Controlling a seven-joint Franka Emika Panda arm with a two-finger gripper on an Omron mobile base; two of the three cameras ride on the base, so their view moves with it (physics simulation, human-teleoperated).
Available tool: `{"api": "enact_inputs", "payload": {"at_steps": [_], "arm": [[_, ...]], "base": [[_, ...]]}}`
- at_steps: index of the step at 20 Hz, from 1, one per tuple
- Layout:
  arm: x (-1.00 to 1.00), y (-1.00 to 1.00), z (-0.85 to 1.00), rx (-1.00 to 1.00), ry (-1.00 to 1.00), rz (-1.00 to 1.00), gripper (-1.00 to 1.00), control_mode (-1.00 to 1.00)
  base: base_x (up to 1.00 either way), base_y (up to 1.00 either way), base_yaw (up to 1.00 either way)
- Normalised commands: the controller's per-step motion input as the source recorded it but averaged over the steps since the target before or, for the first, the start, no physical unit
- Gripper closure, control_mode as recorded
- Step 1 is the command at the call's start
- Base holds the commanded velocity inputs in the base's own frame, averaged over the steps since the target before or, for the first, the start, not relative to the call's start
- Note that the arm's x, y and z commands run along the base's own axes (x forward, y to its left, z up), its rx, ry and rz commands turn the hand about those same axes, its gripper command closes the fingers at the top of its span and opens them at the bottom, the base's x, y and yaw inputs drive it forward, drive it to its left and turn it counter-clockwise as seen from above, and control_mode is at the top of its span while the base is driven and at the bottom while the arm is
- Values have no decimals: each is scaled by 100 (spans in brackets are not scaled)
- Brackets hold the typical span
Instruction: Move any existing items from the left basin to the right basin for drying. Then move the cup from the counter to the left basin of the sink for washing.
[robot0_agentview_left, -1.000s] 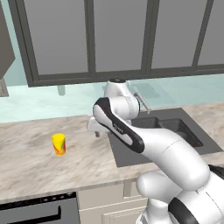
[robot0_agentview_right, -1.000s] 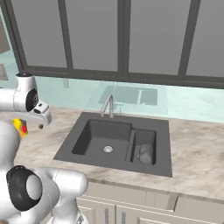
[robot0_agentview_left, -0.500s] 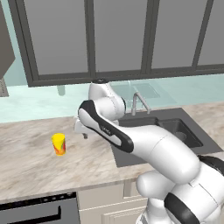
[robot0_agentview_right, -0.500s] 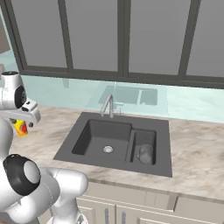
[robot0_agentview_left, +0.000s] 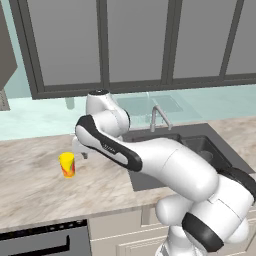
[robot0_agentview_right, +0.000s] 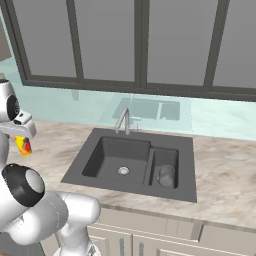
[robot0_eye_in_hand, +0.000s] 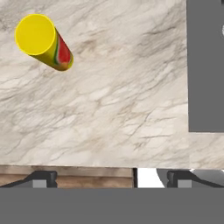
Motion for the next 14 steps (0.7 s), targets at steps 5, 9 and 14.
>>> {"api": "enact_inputs", "payload": {"at_steps": [5,9,14], "arm": [[11,34,0,-2,0,0,-100,-100],[23,17,0,-1,0,0,-100,-100],[32,7,0,0,0,0,-100,-100]], "base": [[0,0,0],[0,0,0],[0,0,0]]}}
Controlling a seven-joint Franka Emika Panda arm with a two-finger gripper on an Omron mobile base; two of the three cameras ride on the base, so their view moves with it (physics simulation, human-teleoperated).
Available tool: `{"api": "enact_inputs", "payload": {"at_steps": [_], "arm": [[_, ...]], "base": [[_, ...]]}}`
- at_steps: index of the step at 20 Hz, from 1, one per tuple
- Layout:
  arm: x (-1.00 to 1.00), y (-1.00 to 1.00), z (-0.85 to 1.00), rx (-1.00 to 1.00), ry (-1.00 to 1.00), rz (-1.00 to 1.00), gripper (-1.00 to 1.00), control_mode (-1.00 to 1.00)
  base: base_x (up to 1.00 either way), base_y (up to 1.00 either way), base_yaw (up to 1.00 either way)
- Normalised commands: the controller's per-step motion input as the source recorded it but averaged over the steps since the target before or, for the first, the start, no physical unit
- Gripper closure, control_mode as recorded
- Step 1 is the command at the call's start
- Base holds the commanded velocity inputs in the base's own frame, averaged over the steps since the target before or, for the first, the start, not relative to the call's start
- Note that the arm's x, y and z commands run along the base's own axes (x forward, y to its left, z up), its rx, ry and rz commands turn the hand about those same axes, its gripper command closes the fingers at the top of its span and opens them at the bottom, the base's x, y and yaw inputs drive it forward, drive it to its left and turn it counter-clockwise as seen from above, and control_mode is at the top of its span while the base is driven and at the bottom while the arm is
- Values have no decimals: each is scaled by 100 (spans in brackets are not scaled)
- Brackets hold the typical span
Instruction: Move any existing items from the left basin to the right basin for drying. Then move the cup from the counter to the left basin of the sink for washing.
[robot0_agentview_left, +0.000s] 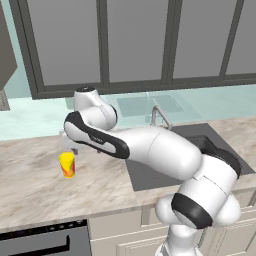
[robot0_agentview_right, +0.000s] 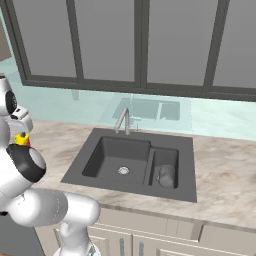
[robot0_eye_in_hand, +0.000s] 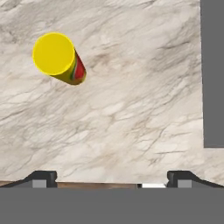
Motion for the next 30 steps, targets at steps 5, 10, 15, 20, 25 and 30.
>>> {"api": "enact_inputs", "payload": {"at_steps": [5,10,15,20,25,30], "arm": [[25,11,0,-1,0,0,-100,-100],[21,19,-4,-2,1,0,-100,-100],[18,19,-8,-1,1,0,-100,-100],[17,5,-10,0,0,0,-100,-100],[17,4,-13,-1,0,0,-100,-100],[16,5,-16,-1,0,0,-100,-100]], "base": [[0,0,0],[0,0,0],[0,0,0],[0,0,0],[0,0,0],[0,0,0]]}}
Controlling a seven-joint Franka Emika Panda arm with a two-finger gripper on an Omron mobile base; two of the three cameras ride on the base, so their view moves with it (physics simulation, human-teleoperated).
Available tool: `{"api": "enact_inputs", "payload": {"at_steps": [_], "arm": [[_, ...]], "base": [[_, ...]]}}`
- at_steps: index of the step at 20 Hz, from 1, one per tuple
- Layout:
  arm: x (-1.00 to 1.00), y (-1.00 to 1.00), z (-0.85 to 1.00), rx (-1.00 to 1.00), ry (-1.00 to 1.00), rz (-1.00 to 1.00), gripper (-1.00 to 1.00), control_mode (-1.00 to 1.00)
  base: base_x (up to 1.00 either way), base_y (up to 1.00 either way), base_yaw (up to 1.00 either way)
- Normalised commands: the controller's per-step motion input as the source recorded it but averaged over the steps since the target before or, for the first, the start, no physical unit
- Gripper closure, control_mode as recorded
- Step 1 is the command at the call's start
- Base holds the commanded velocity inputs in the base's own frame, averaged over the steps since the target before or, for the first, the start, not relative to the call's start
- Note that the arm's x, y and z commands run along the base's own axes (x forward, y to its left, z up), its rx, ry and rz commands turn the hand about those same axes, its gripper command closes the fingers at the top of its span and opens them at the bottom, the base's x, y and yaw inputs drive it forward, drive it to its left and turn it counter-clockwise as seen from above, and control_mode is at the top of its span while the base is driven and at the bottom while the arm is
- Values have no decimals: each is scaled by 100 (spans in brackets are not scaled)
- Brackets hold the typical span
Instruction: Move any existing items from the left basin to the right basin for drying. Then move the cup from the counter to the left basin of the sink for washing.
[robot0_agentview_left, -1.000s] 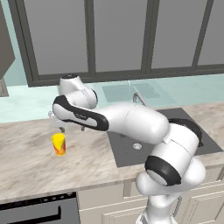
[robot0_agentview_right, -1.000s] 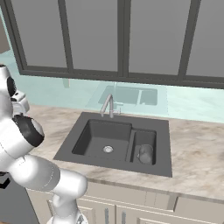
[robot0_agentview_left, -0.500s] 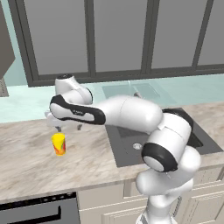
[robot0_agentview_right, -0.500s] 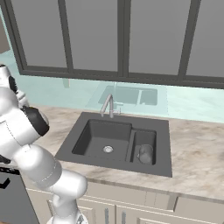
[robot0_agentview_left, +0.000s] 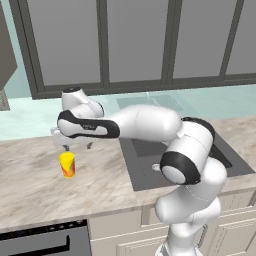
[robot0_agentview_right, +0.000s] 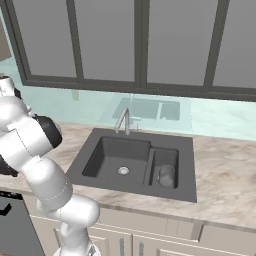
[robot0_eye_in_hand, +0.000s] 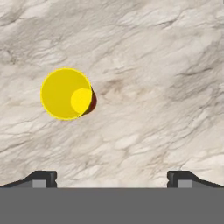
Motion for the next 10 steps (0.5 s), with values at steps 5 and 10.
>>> {"api": "enact_inputs", "payload": {"at_steps": [5,10], "arm": [[16,4,-14,0,0,0,-100,-100],[16,5,-15,0,0,0,-100,-100]], "base": [[0,0,0],[0,0,0]]}}
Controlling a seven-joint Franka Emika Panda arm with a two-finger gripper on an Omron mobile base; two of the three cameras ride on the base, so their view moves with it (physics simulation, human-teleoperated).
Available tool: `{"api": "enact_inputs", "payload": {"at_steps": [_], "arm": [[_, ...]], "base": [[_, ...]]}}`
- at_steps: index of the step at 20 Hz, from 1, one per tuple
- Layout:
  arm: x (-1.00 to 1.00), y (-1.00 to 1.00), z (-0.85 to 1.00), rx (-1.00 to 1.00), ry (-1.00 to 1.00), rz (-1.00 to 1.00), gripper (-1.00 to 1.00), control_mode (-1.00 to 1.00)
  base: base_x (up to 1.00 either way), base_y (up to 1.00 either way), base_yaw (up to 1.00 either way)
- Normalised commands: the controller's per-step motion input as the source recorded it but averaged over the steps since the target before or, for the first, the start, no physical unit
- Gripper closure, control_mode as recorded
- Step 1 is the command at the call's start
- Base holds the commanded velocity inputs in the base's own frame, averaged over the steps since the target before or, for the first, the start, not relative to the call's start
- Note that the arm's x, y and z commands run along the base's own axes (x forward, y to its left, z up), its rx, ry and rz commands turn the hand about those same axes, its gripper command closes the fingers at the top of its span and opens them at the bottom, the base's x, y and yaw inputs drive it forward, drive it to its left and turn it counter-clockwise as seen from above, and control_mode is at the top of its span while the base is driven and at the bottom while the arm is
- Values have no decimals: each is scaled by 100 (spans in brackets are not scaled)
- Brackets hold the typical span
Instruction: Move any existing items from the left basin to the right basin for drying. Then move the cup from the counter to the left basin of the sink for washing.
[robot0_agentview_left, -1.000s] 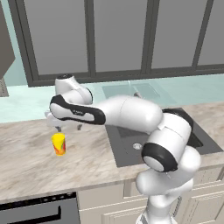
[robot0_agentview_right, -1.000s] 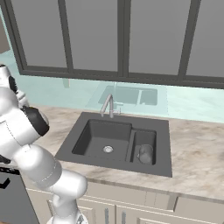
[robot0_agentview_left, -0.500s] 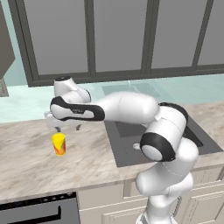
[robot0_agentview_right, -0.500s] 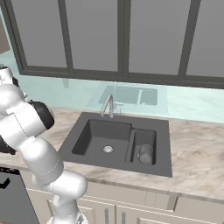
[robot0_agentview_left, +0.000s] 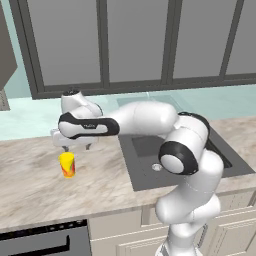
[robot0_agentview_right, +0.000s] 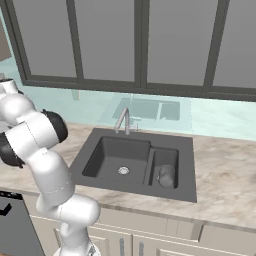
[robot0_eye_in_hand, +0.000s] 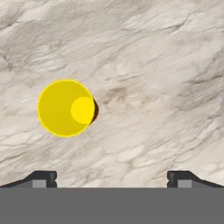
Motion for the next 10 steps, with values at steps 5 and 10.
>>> {"api": "enact_inputs", "payload": {"at_steps": [5,10], "arm": [[15,9,-15,0,0,0,-100,-100],[13,11,-10,0,0,0,-100,-100]], "base": [[0,0,0],[0,0,0]]}}
